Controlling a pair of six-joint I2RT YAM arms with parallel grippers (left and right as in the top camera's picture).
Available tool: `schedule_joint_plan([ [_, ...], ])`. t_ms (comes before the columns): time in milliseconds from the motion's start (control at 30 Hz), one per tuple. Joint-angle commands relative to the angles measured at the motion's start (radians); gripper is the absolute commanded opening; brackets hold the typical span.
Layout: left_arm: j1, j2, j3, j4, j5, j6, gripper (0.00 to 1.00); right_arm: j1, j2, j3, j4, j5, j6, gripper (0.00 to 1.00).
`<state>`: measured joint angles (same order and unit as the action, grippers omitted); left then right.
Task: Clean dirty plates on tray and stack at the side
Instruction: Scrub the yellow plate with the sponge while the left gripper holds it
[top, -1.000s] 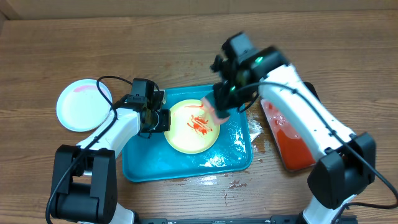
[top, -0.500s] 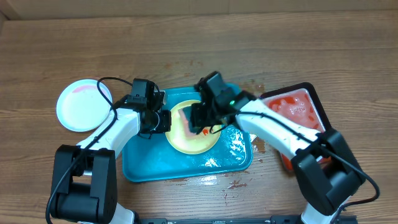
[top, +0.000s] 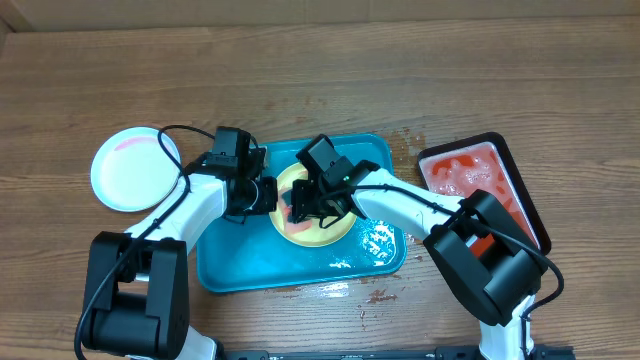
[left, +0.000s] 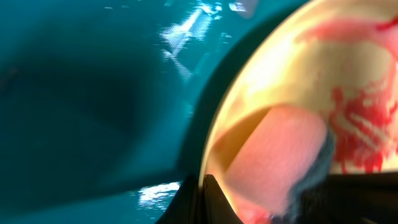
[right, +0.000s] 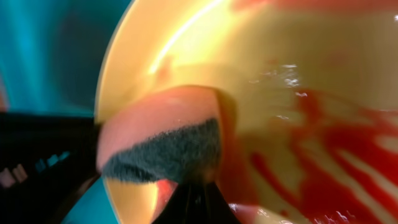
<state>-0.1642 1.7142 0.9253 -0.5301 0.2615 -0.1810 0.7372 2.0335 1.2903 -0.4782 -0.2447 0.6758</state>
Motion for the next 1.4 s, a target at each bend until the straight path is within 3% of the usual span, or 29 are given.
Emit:
schedule_joint_plan([
  [0, -0.006, -0.002, 0.013, -0.010, 0.027, -0.007, 0.04, -0.055, 0.042, -0.003, -0.104, 0.373, -0.043, 0.04],
  [300, -0.006, -0.002, 0.013, -0.016, 0.018, -0.011, 0.04, -0.058, 0.042, 0.092, -0.280, 0.687, -0.105, 0.04],
  [433, -0.006, -0.002, 0.013, -0.016, 0.017, -0.018, 0.05, -0.059, 0.042, 0.116, -0.296, 0.673, -0.174, 0.04],
  [533, -0.006, -0.002, 0.013, -0.016, 0.017, -0.026, 0.04, -0.052, 0.042, 0.119, -0.285, 0.448, -0.309, 0.04],
  [600, -0.006, -0.002, 0.013, -0.017, 0.017, -0.026, 0.05, -0.048, 0.042, 0.119, -0.277, 0.057, -0.406, 0.04],
  [700, -0.006, -0.002, 0.013, -0.019, 0.017, -0.029, 0.04, -0.048, 0.042, 0.119, -0.237, -0.304, -0.406, 0.04],
  [800, -0.006, -0.002, 0.013, -0.019, 0.017, -0.029, 0.04, -0.048, 0.042, 0.119, -0.185, -0.414, -0.335, 0.04],
  [1000, -0.006, -0.002, 0.013, -0.030, 0.019, -0.033, 0.04, -0.049, 0.044, 0.119, -0.160, -0.346, -0.246, 0.04],
  [1367, -0.006, -0.002, 0.013, -0.065, 0.018, -0.033, 0.04, -0.084, 0.048, 0.119, 0.023, 0.042, 0.037, 0.04],
])
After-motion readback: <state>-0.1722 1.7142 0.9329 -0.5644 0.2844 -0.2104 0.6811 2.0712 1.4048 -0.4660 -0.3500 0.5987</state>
